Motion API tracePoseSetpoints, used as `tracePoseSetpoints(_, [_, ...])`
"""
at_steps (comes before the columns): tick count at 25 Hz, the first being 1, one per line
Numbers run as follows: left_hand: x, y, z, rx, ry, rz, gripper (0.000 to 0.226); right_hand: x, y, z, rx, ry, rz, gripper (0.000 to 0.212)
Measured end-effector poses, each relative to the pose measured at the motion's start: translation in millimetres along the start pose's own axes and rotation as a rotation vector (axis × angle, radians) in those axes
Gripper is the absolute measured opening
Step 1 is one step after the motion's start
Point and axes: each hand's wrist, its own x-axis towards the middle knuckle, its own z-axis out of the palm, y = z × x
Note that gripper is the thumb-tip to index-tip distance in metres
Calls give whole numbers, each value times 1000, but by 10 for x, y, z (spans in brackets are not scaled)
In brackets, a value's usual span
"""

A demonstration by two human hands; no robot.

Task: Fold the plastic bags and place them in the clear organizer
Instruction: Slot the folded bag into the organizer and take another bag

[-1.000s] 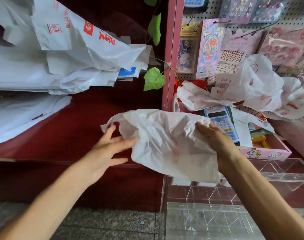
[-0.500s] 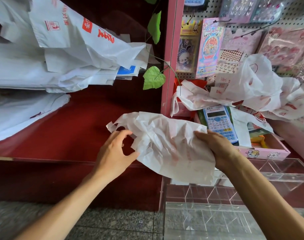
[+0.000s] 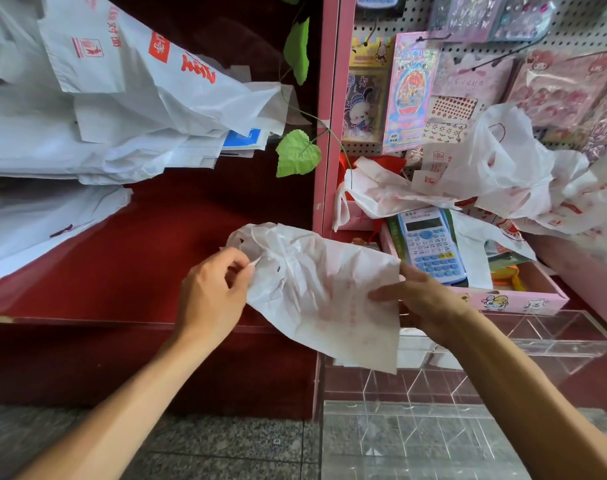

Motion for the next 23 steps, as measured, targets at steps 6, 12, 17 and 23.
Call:
tracePoseSetpoints(6, [221,-626,-412,5,-24,-33,9,158,50,-213,118,270,-18,53])
tracePoseSetpoints(12, [170,-952,-685,282,-236,-161,31,169,28,-204,210,274,-14,55])
tracePoseSetpoints(17, [214,-712,-636,247,-168,-145,41,-5,4,121,-66,11,-68,37])
tracePoseSetpoints(23, [142,-267,-445,112,-313,279,29,-207,-36,238,-555,-553,-115,13])
